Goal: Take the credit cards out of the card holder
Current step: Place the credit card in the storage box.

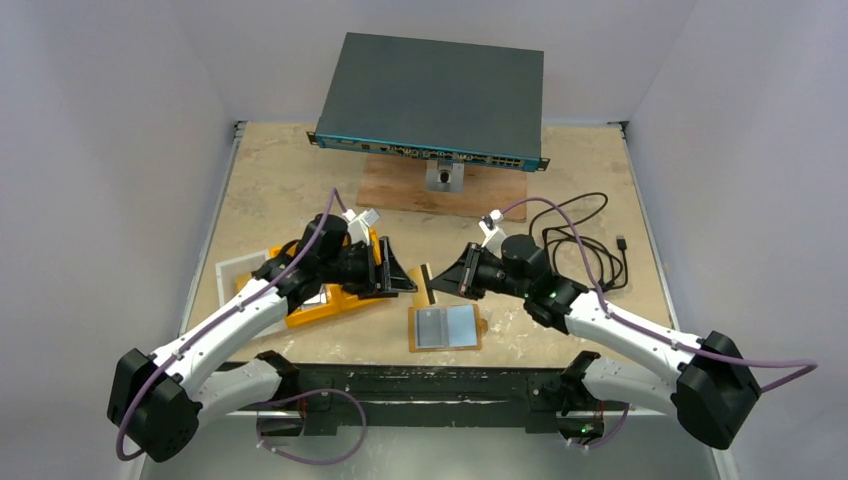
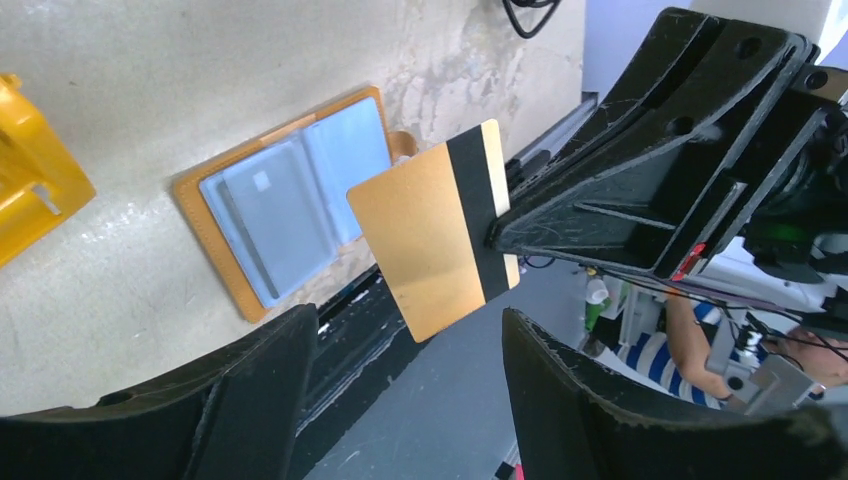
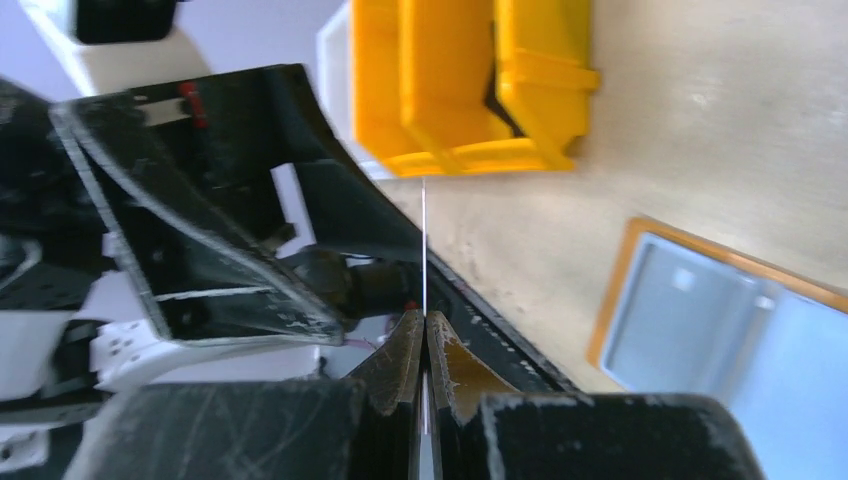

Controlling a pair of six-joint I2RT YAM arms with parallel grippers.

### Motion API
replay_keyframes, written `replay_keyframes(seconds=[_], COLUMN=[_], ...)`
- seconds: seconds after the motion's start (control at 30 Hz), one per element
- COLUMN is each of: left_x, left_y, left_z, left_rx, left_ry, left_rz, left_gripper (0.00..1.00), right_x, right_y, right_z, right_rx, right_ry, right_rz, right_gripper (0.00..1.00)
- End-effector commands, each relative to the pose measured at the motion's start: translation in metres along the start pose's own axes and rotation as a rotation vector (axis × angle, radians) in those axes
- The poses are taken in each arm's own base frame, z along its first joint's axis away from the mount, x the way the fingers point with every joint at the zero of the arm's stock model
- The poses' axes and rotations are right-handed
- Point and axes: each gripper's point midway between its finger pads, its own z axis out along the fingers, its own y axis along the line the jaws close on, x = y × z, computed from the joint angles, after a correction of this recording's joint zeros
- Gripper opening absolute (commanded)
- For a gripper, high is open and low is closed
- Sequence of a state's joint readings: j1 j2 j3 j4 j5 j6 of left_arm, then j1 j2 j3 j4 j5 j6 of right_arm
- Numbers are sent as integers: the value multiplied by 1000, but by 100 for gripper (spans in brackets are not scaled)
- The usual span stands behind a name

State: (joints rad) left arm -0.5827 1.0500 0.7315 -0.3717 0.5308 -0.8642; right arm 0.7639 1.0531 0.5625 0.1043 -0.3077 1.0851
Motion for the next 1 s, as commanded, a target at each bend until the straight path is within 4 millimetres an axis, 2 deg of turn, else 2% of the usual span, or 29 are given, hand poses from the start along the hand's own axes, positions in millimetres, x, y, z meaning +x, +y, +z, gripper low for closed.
replay_keyframes(seconds=[0.0, 0.1, 0.33, 0.43, 0.57, 0.63, 0.67, 0.83, 0.9, 0.97], left_x=[-2, -3, -10, -11, -10, -10, -10, -4, -8, -8], left_y=[-23, -26, -48, -52, -52, -50, -47, -10, 8, 33], left_z=[-9, -10, -11, -12, -12, -12, -13, -20, -32, -49], left_rx=[137, 178, 317, 348, 349, 332, 316, 69, -69, -249], left_ry=[-5, -11, -33, -38, -39, -44, -48, -79, -122, -157], left_rz=[-6, -25, -36, -40, -43, -45, -45, -51, -43, -45], left_gripper=[66, 62, 46, 33, 4, 0, 0, 0, 0, 0], right_x=[-16, -14, -11, -10, -10, -8, -9, -14, -15, -15], right_y=[64, 72, 67, 64, 58, 53, 50, 32, 27, 24], right_z=[-8, -9, -5, -4, -2, -1, 0, -3, -5, -7], right_rx=[-240, -291, -291, -282, -258, -239, -226, -109, -71, -51], right_ry=[-21, -9, 6, 6, 4, 6, 2, -31, -38, -36], right_rz=[-2, 16, 31, 28, 24, 15, 9, -57, -84, -101], right_gripper=[0, 0, 0, 0, 0, 2, 9, 67, 82, 92])
